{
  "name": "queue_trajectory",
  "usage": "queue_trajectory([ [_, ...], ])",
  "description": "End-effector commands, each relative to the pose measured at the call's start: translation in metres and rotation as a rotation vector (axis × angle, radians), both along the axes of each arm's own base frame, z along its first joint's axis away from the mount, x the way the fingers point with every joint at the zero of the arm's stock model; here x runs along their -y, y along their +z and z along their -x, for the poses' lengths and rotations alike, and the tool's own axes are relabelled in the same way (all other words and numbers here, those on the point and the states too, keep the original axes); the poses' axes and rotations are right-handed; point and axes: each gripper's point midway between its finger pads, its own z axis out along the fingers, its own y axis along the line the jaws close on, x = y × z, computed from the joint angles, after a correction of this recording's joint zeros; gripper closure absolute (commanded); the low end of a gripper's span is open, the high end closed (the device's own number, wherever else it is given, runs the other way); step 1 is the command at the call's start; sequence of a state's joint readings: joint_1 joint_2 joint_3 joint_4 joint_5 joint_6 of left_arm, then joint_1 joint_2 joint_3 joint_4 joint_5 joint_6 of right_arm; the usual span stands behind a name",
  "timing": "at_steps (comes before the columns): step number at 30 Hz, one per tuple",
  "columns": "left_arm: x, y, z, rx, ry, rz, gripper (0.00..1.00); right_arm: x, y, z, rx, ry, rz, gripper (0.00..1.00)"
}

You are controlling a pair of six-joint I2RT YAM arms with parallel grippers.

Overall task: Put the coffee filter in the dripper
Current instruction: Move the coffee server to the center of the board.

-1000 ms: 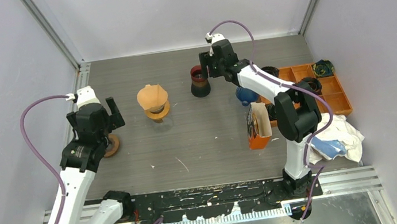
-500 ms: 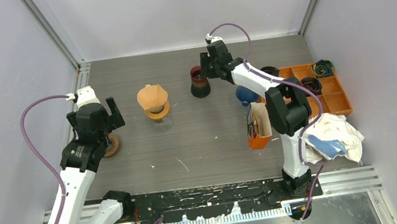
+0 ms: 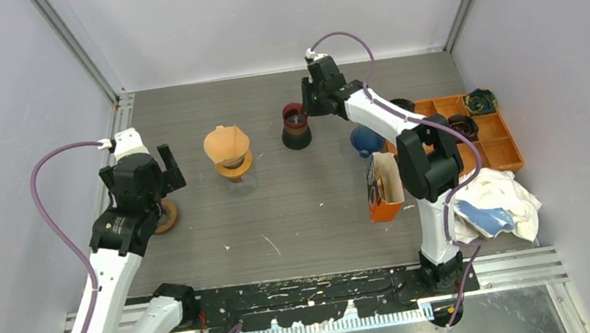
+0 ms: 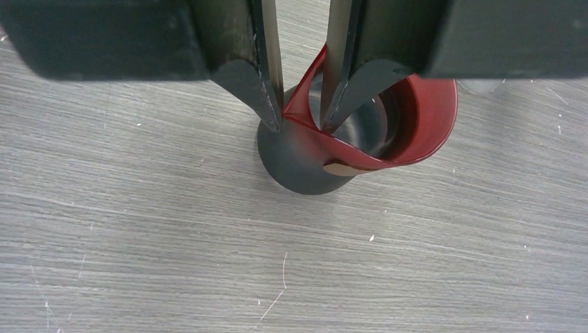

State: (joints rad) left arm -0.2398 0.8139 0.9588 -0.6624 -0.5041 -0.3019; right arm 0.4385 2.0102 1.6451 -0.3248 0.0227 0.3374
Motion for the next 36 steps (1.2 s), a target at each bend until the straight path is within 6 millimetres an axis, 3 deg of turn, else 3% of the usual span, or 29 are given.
queue_trajectory([
  [1,-0.001,0.016,-0.006,0.071,0.002,0.004,0.01,-0.002,0.037,0.004,0.039,0.046,-0.009,0.70],
  [13,0.000,0.015,-0.006,0.070,-0.006,0.007,0.01,0.001,0.043,0.044,-0.038,0.172,0.021,0.71],
  [30,0.000,0.014,-0.006,0.068,-0.005,0.007,0.01,-0.011,0.018,0.122,-0.158,0.348,0.029,0.70],
  [36,0.000,0.013,-0.007,0.060,-0.004,0.005,0.01,-0.021,0.017,0.146,-0.178,0.421,0.019,0.68],
])
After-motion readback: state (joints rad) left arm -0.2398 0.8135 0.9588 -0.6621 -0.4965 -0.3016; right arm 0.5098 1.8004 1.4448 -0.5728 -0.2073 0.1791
